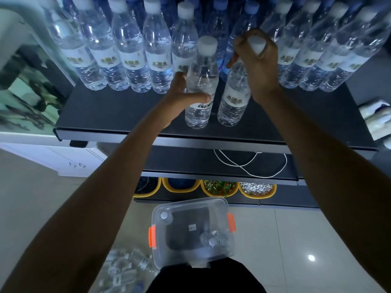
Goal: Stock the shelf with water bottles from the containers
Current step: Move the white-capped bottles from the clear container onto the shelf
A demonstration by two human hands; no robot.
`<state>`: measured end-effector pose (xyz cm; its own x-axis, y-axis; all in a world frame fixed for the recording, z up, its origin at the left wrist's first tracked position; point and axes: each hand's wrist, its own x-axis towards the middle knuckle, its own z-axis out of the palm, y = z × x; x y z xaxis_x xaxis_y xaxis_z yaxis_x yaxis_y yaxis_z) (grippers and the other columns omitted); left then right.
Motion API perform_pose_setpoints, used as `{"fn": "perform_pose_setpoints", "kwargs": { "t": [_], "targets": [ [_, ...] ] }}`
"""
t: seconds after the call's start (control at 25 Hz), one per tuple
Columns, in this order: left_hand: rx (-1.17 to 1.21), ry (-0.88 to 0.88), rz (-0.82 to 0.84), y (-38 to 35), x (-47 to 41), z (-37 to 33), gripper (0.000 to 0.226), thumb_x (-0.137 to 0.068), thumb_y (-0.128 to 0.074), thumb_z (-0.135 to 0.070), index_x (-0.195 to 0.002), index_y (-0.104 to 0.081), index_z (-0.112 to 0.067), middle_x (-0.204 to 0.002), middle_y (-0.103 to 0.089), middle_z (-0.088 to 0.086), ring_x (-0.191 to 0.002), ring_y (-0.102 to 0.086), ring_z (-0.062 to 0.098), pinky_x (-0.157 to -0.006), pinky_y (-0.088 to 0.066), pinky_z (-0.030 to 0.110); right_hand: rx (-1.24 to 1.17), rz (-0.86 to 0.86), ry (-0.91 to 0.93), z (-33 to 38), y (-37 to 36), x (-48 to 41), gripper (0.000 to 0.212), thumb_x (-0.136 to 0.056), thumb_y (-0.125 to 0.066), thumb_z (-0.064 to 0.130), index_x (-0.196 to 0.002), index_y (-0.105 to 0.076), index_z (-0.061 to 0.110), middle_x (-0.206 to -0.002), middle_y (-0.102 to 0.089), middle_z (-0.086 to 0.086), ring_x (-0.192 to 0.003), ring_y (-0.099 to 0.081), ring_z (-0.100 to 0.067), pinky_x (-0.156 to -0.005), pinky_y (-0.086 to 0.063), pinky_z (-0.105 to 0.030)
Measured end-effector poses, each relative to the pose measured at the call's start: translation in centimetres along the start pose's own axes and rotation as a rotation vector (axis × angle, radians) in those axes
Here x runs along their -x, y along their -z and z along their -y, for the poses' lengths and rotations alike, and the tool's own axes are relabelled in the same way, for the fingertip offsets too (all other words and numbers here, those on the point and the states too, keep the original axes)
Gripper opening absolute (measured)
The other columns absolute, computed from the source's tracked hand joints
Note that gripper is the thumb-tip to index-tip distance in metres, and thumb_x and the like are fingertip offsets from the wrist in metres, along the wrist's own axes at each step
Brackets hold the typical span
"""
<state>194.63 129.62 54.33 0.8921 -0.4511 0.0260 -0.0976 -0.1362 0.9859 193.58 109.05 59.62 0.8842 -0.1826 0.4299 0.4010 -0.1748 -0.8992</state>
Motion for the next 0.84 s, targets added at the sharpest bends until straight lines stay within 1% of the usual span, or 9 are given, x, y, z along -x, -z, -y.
{"fn": "perform_pose_setpoints", "kwargs": {
  "t": [0.08,0.16,0.28,0.44,0.52,0.6,0.72,0.76,0.84],
  "targets": [
    [0.017,0.014,0.028,0.1,0.4,0.1,0.086,-0.068,-0.081,-0.03,-0.142,-0.044,-0.008,-0.132,-0.065,0.009,-0.122,-0.063,0.022,-0.109,-0.047,0.041,-0.011,0.02,-0.014,-0.1,0.1,0.1,0.011,-0.092,-0.068,0.014,-0.091,-0.061,0.006,-0.074,-0.068,0.002,-0.064,-0.066,-0.024,-0.065,-0.059,-0.053],
    [0.116,-0.034,0.007,-0.4,1.6,0.4,0.082,-0.081,-0.074,-0.004,-0.151,-0.031,-0.006,-0.138,-0.059,0.014,-0.124,-0.061,0.02,-0.104,-0.049,0.033,-0.004,0.023,-0.016,-0.4,0.2,0.2,0.016,-0.089,-0.072,0.015,-0.094,-0.061,0.004,-0.079,-0.068,0.002,-0.071,-0.067,-0.022,-0.068,-0.059,-0.06],
    [0.218,-0.091,-0.068,-1.4,3.2,1.9,0.082,-0.085,-0.062,0.02,-0.151,-0.021,-0.005,-0.134,-0.055,0.019,-0.121,-0.062,0.019,-0.098,-0.052,0.033,0.055,-0.007,-0.092,-1.1,-0.1,2.0,0.044,-0.08,-0.082,0.017,-0.114,-0.056,0.005,-0.099,-0.069,0.003,-0.09,-0.071,-0.014,-0.078,-0.063,-0.043],
    [0.049,-0.068,-0.258,-3.2,4.3,4.3,0.077,-0.076,-0.083,0.001,-0.134,-0.032,-0.001,-0.123,-0.058,0.003,-0.107,-0.066,0.007,-0.086,-0.057,0.029,0.166,0.071,-0.3,-5.7,0.3,8.6,0.069,-0.077,-0.084,0.009,-0.133,-0.044,0.018,-0.112,-0.068,0.008,-0.1,-0.069,-0.003,-0.086,-0.06,-0.027],
    [-0.04,-0.072,-0.415,-4.3,4.5,5.0,0.068,-0.072,-0.088,-0.019,-0.125,-0.047,-0.011,-0.117,-0.056,0.002,-0.103,-0.066,0.014,-0.084,-0.058,0.035,0.242,0.024,-0.309,-7.1,0.7,9.6,0.071,-0.073,-0.085,0.017,-0.132,-0.046,0.024,-0.12,-0.062,0.004,-0.114,-0.063,-0.012,-0.099,-0.056,-0.036],
    [-0.079,-0.085,-0.464,-4.8,4.1,5.2,0.059,-0.069,-0.083,-0.038,-0.117,-0.056,-0.018,-0.113,-0.05,0.0,-0.101,-0.062,0.018,-0.084,-0.057,0.03,0.357,-0.024,-0.304,-7.5,0.9,9.1,0.074,-0.066,-0.083,0.029,-0.13,-0.048,0.03,-0.127,-0.051,0.0,-0.126,-0.052,-0.021,-0.11,-0.047,-0.046],
    [-0.021,-0.047,-0.391,-4.8,3.0,4.7,0.063,-0.078,-0.077,-0.031,-0.135,-0.055,-0.017,-0.117,-0.064,0.003,-0.101,-0.068,0.016,-0.083,-0.056,0.028,0.312,-0.055,-0.282,-7.6,0.5,9.2,0.069,-0.068,-0.083,0.021,-0.121,-0.043,0.041,-0.124,-0.056,-0.004,-0.119,-0.059,-0.021,-0.102,-0.053,-0.048],
    [0.004,-0.043,-0.359,-4.8,2.7,4.6,0.07,-0.08,-0.075,-0.026,-0.144,-0.046,-0.018,-0.116,-0.069,0.004,-0.1,-0.07,0.018,-0.083,-0.057,0.032,0.266,-0.063,-0.277,-7.8,0.6,9.6,0.069,-0.07,-0.083,0.014,-0.12,-0.041,0.038,-0.121,-0.059,-0.004,-0.113,-0.063,-0.018,-0.096,-0.056,-0.046],
    [0.004,-0.041,-0.333,-5.0,2.1,4.6,0.077,-0.077,-0.079,-0.025,-0.14,-0.036,-0.017,-0.11,-0.074,0.001,-0.096,-0.072,0.018,-0.084,-0.058,0.039,0.226,-0.079,-0.261,-8.1,0.6,9.8,0.069,-0.074,-0.083,0.004,-0.123,-0.038,0.025,-0.116,-0.061,0.0,-0.104,-0.066,-0.008,-0.087,-0.059,-0.035]
  ]
}}
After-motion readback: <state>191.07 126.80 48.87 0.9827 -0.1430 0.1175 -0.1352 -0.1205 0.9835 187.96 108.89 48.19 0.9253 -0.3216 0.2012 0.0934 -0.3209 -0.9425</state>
